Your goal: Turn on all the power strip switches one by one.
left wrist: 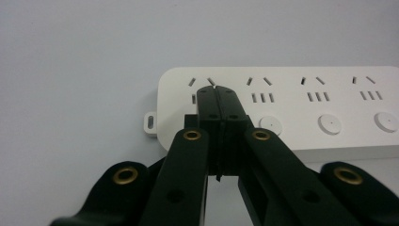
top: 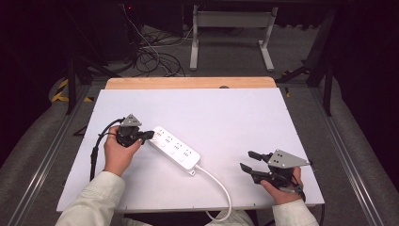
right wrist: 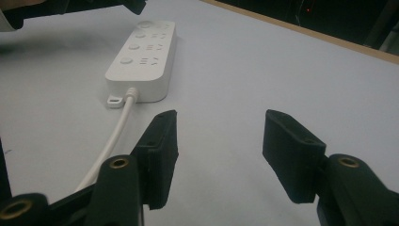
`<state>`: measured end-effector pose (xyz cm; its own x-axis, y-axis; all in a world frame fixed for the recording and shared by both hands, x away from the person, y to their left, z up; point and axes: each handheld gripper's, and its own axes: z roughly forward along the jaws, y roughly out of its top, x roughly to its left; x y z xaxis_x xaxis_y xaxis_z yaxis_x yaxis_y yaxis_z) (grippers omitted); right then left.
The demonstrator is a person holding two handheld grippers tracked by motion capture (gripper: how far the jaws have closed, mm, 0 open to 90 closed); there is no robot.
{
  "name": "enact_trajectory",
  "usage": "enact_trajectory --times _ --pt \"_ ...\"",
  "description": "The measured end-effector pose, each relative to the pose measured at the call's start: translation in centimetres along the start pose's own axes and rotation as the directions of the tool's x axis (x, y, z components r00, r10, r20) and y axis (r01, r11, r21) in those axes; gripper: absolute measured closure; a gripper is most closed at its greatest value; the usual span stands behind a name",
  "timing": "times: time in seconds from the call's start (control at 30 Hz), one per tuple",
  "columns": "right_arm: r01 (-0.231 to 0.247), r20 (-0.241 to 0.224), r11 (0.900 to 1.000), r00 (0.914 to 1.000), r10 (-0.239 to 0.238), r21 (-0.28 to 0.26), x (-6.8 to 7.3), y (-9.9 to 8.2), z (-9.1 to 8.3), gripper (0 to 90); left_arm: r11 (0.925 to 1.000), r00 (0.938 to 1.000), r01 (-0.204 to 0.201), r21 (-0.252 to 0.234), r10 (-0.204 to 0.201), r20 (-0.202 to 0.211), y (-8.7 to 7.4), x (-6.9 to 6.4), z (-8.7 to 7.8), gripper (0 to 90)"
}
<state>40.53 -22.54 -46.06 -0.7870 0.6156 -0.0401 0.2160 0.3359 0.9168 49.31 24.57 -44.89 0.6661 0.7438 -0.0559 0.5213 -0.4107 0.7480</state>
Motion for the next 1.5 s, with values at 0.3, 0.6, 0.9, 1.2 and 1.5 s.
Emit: enact_trajectory --times 0.3,0.6,0.9,1.2,1.5 --pt "-0.003 -0.008 1.0000 1.0000 0.003 0.002 -0.1 -0.1 0.1 46.0 0.9998 1.0000 0.002 0.019 -0.002 0.006 -0.1 0.2 1.1 89.9" --pt "-0.003 -0.014 1.0000 0.9999 0.003 0.001 -0.1 -0.1 0.1 46.0 0.9991 0.9999 -0.012 0.040 0.012 -0.004 0.0 0.1 1.4 90.0" --pt "-0.004 -0.015 1.0000 0.9999 0.004 0.002 -0.1 -0.1 0.1 46.0 0.9990 0.9997 -0.024 0.037 0.025 -0.008 -0.1 0.0 1.5 90.0" --pt "0.002 -0.021 1.0000 0.9998 -0.002 0.002 0.0 -0.1 0.1 46.0 0.9991 0.9997 -0.022 0.037 0.022 -0.010 -0.1 0.2 1.5 90.0" --pt "0.004 -0.021 1.0000 0.9998 -0.004 0.003 0.0 -0.1 0.1 46.0 0.9987 0.9996 -0.027 0.042 0.028 -0.010 -0.2 0.2 1.6 90.0"
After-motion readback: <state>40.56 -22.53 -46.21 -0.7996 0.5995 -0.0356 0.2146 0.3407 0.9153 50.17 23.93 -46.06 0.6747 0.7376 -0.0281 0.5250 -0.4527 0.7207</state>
